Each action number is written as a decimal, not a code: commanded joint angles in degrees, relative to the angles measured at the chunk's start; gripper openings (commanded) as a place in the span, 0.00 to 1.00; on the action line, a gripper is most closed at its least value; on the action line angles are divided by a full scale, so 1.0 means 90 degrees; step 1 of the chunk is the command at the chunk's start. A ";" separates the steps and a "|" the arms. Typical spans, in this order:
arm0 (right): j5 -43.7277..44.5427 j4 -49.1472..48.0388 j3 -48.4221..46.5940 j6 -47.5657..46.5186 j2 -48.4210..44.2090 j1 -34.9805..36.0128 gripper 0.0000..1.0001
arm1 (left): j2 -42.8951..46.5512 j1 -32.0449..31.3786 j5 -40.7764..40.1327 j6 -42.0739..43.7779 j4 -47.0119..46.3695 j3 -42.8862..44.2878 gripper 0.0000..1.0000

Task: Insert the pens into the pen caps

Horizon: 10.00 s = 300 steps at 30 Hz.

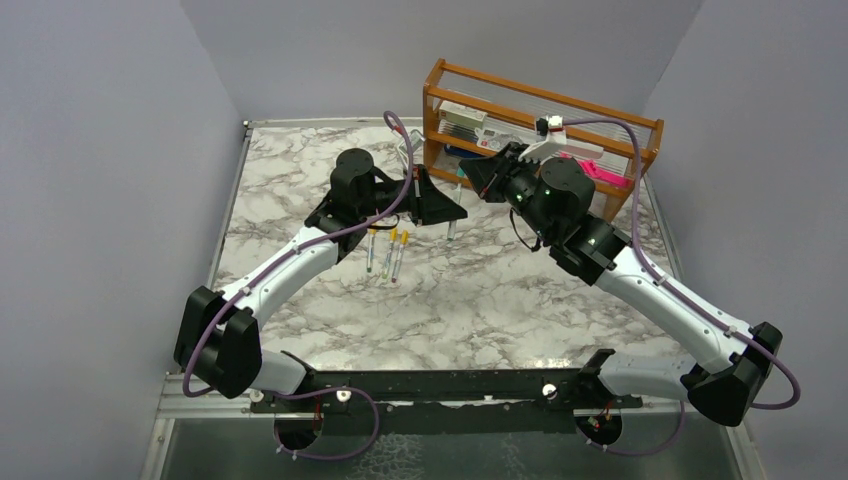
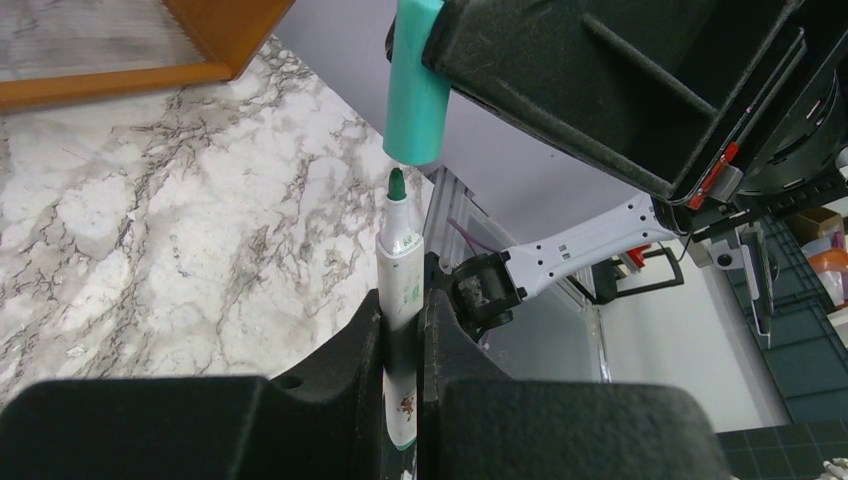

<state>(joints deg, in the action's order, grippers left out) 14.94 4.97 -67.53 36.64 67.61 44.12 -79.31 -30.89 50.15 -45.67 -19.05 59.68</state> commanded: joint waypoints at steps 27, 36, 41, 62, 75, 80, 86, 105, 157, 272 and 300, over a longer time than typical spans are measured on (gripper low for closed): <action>-0.0199 0.0140 0.0296 -0.0056 -0.0090 -0.0022 0.01 | -0.0003 -0.0037 0.0099 0.0138 -0.0217 0.0234 0.00; -0.0412 0.0178 0.0486 -0.0027 -0.0230 -0.0021 0.01 | -0.0096 -0.0034 0.0068 0.0143 -0.0223 0.0360 0.00; -0.0536 0.0207 0.0679 -0.0058 -0.0366 -0.0019 0.01 | -0.0154 -0.0041 0.0060 0.0167 -0.0237 0.0462 0.00; -0.0963 0.2245 -0.0201 0.0002 0.0241 -0.0019 0.01 | -0.0217 -0.0034 -0.0498 0.0240 -0.0204 0.0524 0.00; -0.1383 0.2284 0.0468 0.0406 -0.0079 -0.0019 0.01 | -0.0683 -0.0019 -0.0842 0.0146 -0.0166 0.1367 0.00; -0.1445 0.2244 0.0676 0.0584 -0.0226 -0.0019 0.01 | -0.0794 -0.0015 -0.1105 0.0201 -0.0169 0.1688 0.00; -0.1654 0.2231 0.0785 0.0720 -0.0185 -0.0020 0.01 | -0.1002 0.0002 -0.1092 0.0334 -0.0169 0.2019 0.00; -0.1780 0.2259 0.1037 0.0941 -0.0321 -0.0013 0.01 | -0.1805 0.0310 -0.0777 0.0313 -0.0229 0.3610 0.00; -0.1239 0.1433 -0.2201 -0.1125 0.0407 -0.0146 0.43 | -0.0492 0.0239 0.1830 0.0985 -0.0364 0.1810 0.00; 0.0190 0.3567 -0.0267 0.0843 -0.1110 0.0071 0.66 | -0.1926 0.0523 -0.3709 0.3043 0.3295 0.0615 0.00; -0.0072 0.3766 0.0496 0.1078 -0.1561 0.0078 0.65 | -0.2413 0.0521 -0.3747 0.2650 0.4091 0.0165 0.25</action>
<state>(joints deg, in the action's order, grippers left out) 15.51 36.82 -64.16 44.91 55.55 44.88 -101.30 -26.22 14.17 -21.52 17.67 61.36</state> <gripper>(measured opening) 0.648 0.236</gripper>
